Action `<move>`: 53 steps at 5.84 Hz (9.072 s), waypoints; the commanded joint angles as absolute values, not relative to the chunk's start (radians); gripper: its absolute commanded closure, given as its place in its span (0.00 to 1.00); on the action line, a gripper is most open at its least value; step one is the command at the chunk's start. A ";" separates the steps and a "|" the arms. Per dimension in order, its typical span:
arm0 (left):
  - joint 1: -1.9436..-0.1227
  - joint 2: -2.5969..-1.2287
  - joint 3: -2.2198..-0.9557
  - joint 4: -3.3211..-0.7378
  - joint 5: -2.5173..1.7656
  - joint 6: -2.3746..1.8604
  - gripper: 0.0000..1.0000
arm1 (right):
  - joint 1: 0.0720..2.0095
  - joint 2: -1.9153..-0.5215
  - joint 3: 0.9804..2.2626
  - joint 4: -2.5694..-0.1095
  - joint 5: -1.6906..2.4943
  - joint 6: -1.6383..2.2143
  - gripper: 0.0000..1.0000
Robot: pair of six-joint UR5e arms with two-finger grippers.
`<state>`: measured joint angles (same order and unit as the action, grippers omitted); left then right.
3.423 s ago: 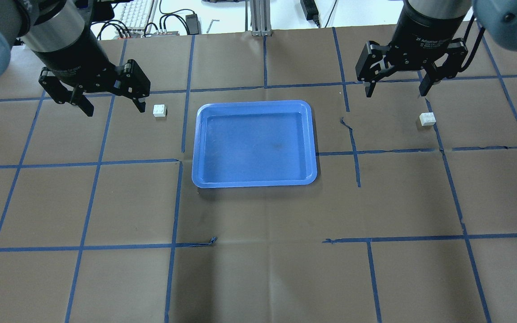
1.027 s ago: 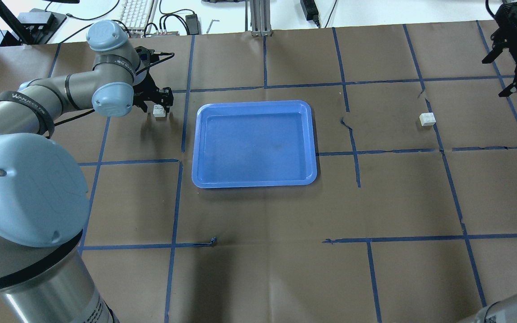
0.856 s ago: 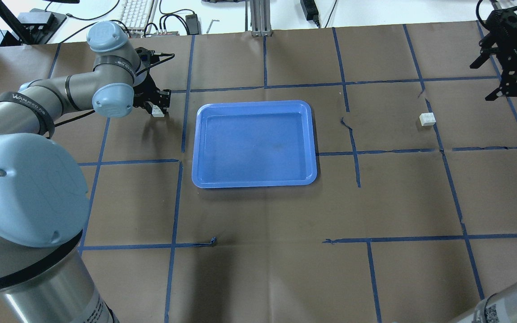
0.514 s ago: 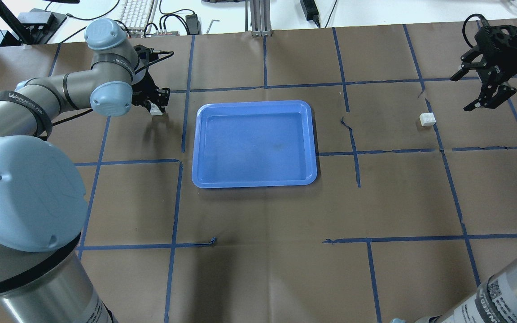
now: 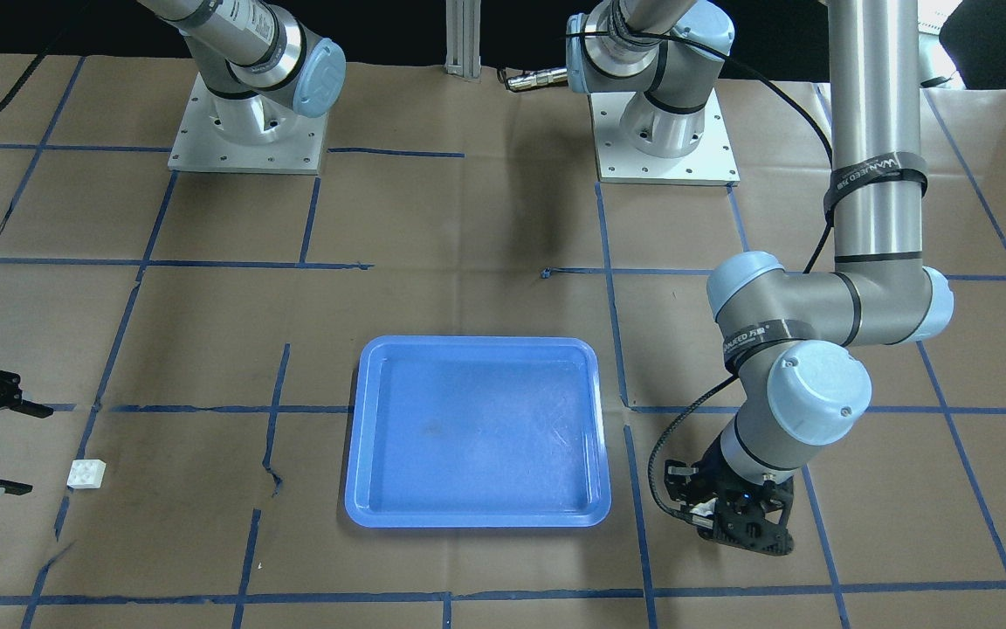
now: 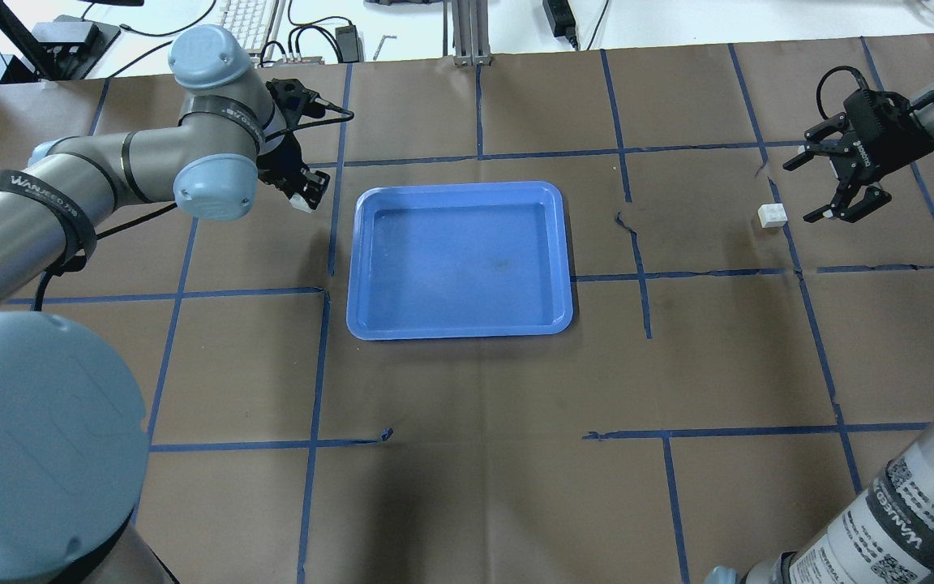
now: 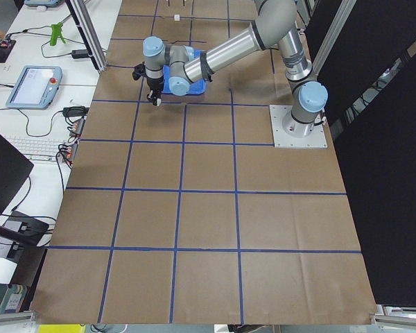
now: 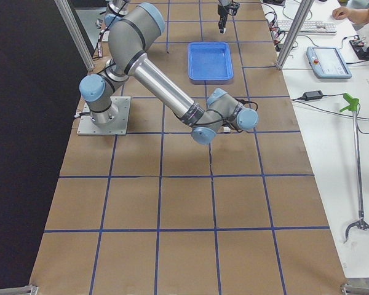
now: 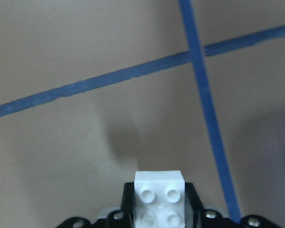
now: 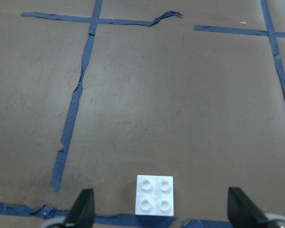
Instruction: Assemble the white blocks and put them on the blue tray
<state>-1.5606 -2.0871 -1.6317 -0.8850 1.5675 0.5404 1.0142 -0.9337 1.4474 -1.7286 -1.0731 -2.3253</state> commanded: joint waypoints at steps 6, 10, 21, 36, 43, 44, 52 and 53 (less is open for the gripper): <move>-1.844 -2.082 -1.675 -0.870 1.568 1.368 0.96 | 1.012 -0.865 1.462 -1.746 -1.060 -2.355 0.37; -1.868 -2.117 -1.698 -0.867 1.518 1.344 0.94 | 1.012 -0.873 1.448 -1.746 -1.054 -2.352 0.64; -1.672 -1.739 -1.658 -1.396 1.516 1.348 0.01 | 1.243 -1.184 1.656 -1.700 -0.885 -2.120 0.73; -1.582 -1.522 -1.637 -1.488 1.583 -0.097 0.01 | 1.704 -0.992 1.907 -2.654 -0.887 -1.318 0.73; -1.582 -1.522 -1.637 -1.488 1.583 -0.097 0.01 | 1.715 -0.989 1.905 -2.657 -0.884 -1.282 0.73; -1.582 -1.522 -1.637 -1.488 1.583 -0.097 0.01 | 1.715 -0.989 1.904 -2.655 -0.885 -1.284 0.73; -1.582 -1.522 -1.637 -1.488 1.583 -0.097 0.01 | 1.718 -0.980 1.904 -2.675 -0.900 -1.298 0.74; -1.582 -1.522 -1.637 -1.488 1.583 -0.097 0.01 | 1.718 -0.974 1.904 -2.678 -0.899 -1.298 0.74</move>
<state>-1.5815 -1.5217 -1.6367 -1.4880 1.5830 -0.0966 1.7181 -0.9804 1.9031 -2.6753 -0.8973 -1.2987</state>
